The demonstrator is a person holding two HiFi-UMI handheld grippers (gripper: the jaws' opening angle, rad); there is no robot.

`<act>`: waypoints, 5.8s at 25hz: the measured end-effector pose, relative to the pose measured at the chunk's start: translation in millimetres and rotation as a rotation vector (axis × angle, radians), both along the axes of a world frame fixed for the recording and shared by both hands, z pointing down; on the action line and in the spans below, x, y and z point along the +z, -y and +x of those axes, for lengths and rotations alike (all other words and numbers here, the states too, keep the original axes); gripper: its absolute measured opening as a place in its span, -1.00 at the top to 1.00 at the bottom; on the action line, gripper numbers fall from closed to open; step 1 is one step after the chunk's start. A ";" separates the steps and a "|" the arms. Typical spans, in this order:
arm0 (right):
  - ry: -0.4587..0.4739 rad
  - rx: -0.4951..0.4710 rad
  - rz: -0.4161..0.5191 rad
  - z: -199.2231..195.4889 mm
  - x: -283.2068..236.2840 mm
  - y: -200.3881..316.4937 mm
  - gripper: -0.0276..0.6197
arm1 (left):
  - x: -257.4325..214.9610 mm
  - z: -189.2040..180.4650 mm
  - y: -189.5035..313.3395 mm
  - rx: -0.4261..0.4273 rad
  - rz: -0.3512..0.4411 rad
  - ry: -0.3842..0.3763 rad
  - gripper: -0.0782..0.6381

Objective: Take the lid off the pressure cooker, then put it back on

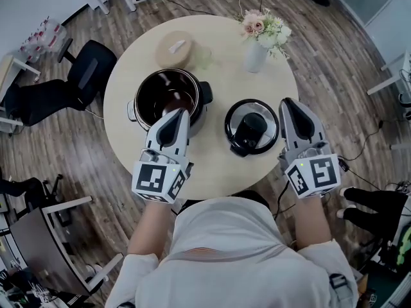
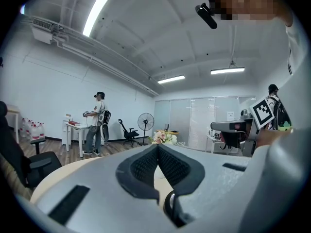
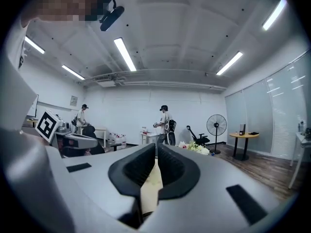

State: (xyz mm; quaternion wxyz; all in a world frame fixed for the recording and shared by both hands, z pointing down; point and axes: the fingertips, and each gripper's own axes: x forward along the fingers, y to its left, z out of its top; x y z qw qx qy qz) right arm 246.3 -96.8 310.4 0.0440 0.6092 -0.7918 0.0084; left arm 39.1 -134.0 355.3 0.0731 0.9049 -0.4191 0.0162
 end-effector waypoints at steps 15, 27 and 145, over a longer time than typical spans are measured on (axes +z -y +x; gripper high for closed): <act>0.007 0.004 -0.016 -2.0 7.6 -1.2 0.91 | 2.4 -3.5 -4.5 0.006 -0.008 -0.001 0.77; 0.003 -0.101 -0.101 -19.7 29.9 5.3 -0.17 | 4.9 -0.6 -8.2 0.015 -0.015 0.004 0.77; -0.607 -0.663 -0.761 -127.4 80.3 104.6 0.05 | 31.6 -105.3 -19.0 -0.250 -0.029 -0.003 0.77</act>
